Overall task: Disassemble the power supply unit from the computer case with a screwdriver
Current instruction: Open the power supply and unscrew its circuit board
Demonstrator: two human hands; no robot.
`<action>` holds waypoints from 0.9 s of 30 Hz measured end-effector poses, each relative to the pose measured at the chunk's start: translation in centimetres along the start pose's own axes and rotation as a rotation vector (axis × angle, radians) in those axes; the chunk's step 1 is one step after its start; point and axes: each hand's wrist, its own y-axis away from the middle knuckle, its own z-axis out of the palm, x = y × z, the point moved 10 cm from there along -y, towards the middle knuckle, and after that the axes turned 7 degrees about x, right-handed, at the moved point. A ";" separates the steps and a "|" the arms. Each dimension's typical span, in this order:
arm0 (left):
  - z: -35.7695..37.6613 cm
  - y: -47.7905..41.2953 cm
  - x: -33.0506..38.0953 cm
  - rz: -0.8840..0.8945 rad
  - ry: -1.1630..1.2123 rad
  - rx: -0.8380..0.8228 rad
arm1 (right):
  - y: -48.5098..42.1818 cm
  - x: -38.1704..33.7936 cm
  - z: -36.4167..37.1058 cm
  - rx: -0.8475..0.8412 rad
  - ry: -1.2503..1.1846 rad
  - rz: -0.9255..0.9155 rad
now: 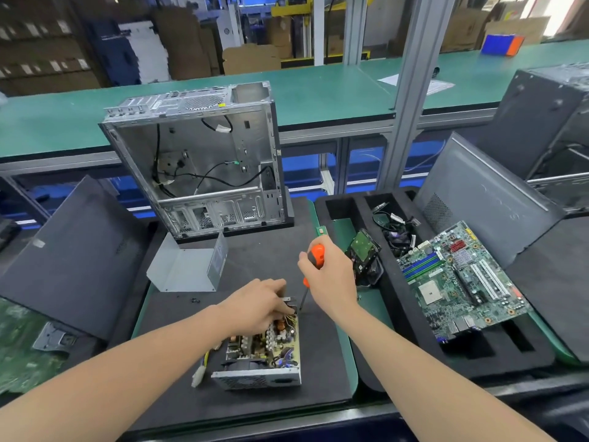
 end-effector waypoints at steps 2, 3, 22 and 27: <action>-0.6 0.7 -0.4 -0.111 0.218 0.053 | 0.1 0.0 0.1 0.002 0.012 -0.016; -0.8 1.2 -0.5 -0.156 0.295 0.098 | 0.1 0.0 0.1 0.004 0.015 -0.026; 2.6 4.9 4.2 0.181 -0.148 -0.324 | 1.7 -2.4 1.3 -0.045 0.092 -0.106; 2.2 5.7 4.6 0.324 -0.373 -0.223 | 2.0 -3.4 0.8 -0.047 0.108 -0.130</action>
